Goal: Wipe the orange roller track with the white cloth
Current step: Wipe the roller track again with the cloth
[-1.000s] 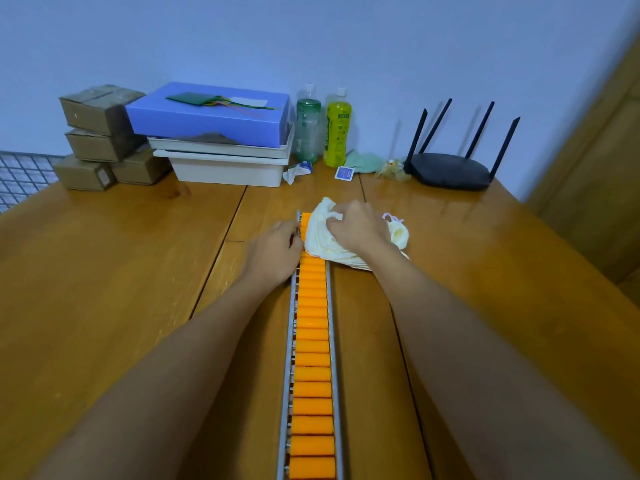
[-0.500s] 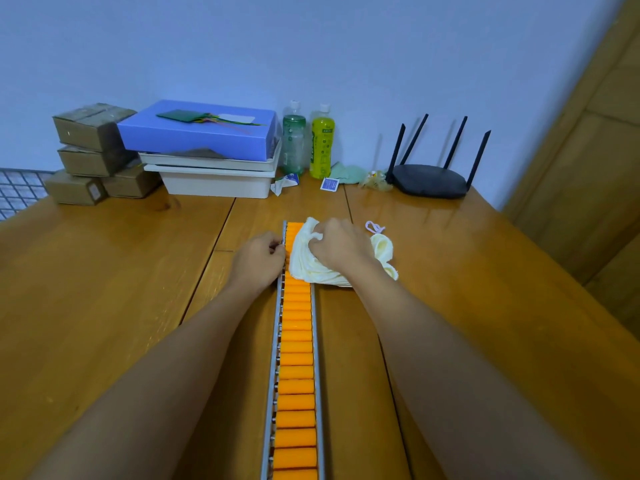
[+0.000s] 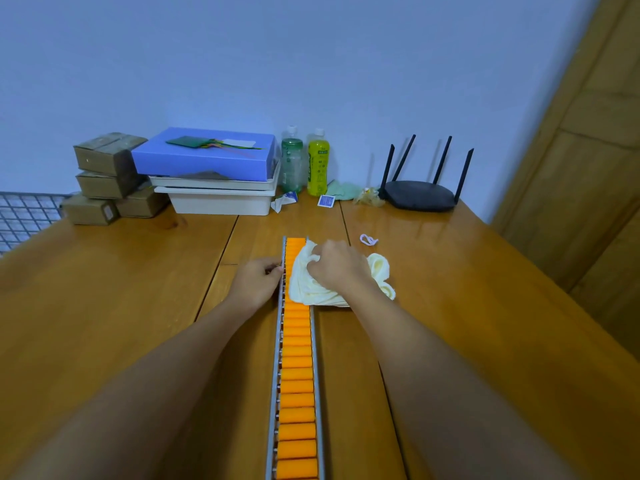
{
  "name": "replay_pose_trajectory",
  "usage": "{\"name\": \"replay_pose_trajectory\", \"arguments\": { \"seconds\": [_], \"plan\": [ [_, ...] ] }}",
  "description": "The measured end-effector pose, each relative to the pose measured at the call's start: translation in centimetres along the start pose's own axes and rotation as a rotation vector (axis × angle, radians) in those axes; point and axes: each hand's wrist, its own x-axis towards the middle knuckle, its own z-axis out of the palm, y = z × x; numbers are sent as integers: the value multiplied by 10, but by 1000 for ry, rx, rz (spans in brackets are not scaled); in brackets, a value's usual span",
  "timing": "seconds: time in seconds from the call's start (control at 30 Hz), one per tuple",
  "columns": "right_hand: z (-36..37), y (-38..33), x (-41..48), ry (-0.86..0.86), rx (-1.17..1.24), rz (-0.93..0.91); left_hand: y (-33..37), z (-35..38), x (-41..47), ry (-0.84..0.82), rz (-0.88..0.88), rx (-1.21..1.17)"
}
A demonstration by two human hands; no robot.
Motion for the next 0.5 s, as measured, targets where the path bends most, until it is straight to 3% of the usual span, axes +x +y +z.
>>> {"name": "replay_pose_trajectory", "arguments": {
  "seconds": [0.5],
  "plan": [
    [-14, -15, -66, -10, -138, -46, 17, -6, -71, 61, -40, 147]
  ]
}}
